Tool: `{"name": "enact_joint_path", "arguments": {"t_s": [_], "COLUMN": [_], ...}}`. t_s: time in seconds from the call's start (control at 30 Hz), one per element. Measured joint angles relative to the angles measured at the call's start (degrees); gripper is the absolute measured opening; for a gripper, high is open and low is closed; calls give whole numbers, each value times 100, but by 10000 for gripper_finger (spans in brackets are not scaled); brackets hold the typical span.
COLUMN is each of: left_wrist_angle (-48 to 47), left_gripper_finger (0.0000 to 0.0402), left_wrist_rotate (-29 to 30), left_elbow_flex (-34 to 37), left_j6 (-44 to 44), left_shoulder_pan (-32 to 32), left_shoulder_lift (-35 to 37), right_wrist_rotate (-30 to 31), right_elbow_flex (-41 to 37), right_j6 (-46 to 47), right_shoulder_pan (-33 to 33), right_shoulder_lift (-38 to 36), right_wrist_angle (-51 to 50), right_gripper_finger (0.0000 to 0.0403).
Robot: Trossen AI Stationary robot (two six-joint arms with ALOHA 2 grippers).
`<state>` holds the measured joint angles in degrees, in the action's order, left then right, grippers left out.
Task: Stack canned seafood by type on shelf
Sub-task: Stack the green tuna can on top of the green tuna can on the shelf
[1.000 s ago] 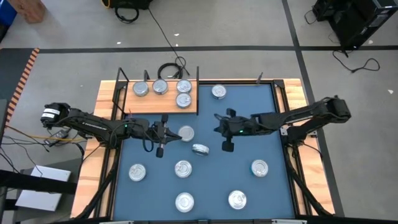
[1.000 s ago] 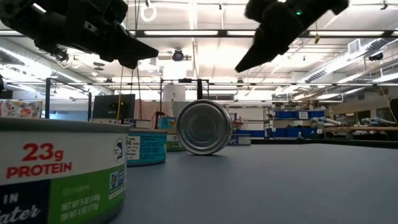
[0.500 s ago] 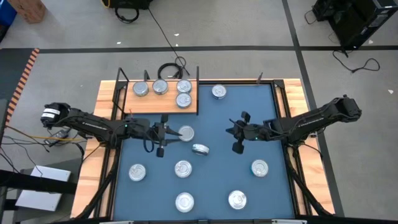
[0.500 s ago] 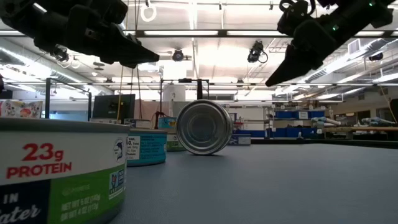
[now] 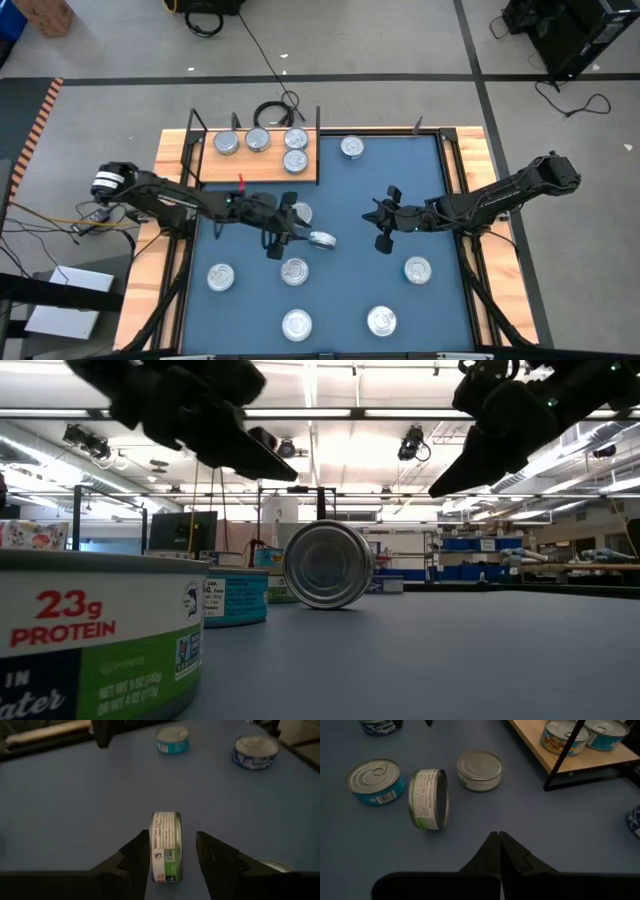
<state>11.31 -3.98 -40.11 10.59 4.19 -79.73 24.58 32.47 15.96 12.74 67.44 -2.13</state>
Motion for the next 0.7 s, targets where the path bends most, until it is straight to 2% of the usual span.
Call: {"name": "enact_joint_path", "arguments": {"t_s": [0.3,0.5,0.7], "left_wrist_angle": [-732,-1000,-971], "left_gripper_finger": [172,230,279], "left_wrist_rotate": [122,537,287], "left_elbow_flex": [-785,-1037,-1055], "left_j6": [79,79,68], "left_shoulder_pan": [0,0,1], "left_shoulder_lift": [-824,-1111,-1247], "right_wrist_rotate": [0,0,0], "right_elbow_flex": [0,0,0], "right_j6": [110,103,97], "right_shoulder_pan": [261,305,303], "right_shoulder_lift": [4,4,4], "right_wrist_angle": [20,93,123], "right_gripper_finger": [1,1,1]}}
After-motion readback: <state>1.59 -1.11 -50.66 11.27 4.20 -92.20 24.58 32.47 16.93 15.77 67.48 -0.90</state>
